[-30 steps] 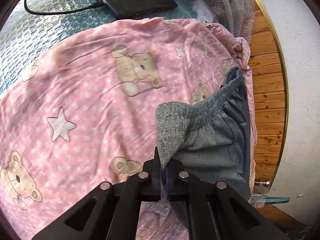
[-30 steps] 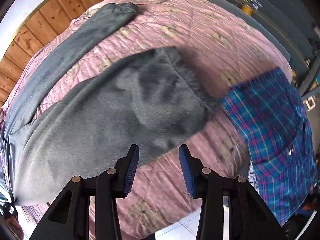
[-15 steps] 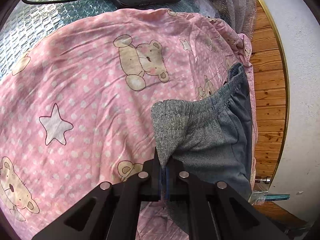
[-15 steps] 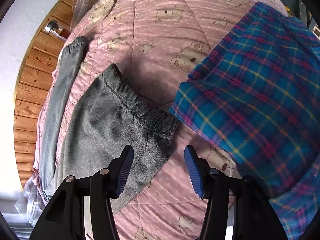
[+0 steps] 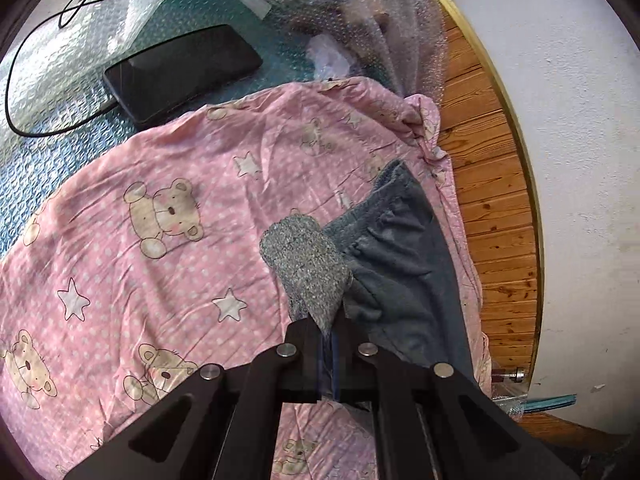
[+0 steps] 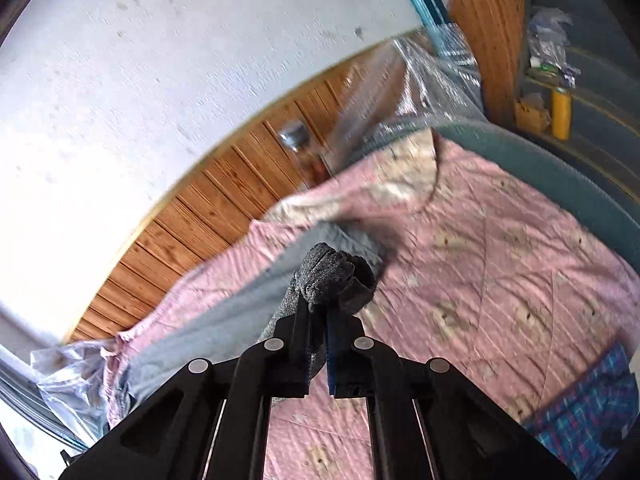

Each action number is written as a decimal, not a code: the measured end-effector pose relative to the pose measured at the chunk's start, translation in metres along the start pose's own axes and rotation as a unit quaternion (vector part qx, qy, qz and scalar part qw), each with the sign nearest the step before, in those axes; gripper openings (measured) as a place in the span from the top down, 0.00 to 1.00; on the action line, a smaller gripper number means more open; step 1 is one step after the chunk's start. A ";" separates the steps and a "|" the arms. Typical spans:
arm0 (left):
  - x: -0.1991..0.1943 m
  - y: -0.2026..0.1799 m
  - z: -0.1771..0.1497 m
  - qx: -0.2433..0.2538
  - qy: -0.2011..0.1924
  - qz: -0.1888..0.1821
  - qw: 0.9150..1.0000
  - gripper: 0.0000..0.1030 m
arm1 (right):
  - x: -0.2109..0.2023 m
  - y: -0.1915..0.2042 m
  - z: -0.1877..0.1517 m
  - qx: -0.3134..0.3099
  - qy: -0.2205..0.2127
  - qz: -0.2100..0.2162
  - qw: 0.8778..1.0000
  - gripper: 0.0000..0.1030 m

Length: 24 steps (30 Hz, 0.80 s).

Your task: Fold clothes

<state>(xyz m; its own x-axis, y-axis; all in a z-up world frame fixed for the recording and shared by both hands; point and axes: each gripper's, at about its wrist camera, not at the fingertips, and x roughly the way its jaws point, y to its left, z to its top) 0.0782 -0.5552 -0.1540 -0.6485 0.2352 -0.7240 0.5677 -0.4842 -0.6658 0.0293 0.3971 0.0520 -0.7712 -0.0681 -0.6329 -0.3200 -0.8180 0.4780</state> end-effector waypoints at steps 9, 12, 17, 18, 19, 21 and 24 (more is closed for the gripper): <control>0.025 0.057 -0.072 0.002 0.078 0.070 0.994 0.97 | 0.073 -0.142 -0.106 0.057 0.148 -0.136 0.978 0.96; 0.039 0.078 -0.090 -0.024 0.082 0.094 0.992 0.93 | 0.095 -0.177 -0.141 0.073 0.192 -0.166 0.964 0.96; 0.027 0.081 -0.089 -0.046 0.075 0.096 0.992 0.76 | 0.097 -0.180 -0.147 0.038 0.222 -0.177 0.958 0.90; 0.024 0.080 -0.087 -0.049 0.075 0.097 0.991 0.64 | 0.097 -0.178 -0.145 0.026 0.229 -0.183 0.956 0.86; 0.019 0.077 -0.086 -0.043 0.075 0.100 0.991 0.57 | 0.093 -0.173 -0.140 0.014 0.225 -0.195 0.954 0.79; 0.007 0.069 -0.087 -0.023 0.079 0.108 0.991 0.56 | 0.082 -0.162 -0.131 -0.007 0.214 -0.221 0.952 0.70; -0.017 0.061 -0.090 -0.002 0.074 0.129 0.989 0.56 | 0.050 -0.136 -0.110 -0.035 0.137 -0.259 0.956 0.63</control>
<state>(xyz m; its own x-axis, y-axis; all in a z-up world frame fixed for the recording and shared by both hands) 0.1693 -0.5133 -0.1990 -0.4008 0.2249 -0.8881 0.7070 -0.5406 -0.4560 0.0948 0.4416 -0.1119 -0.3431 0.2162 -0.9141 -0.5750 -0.8179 0.0223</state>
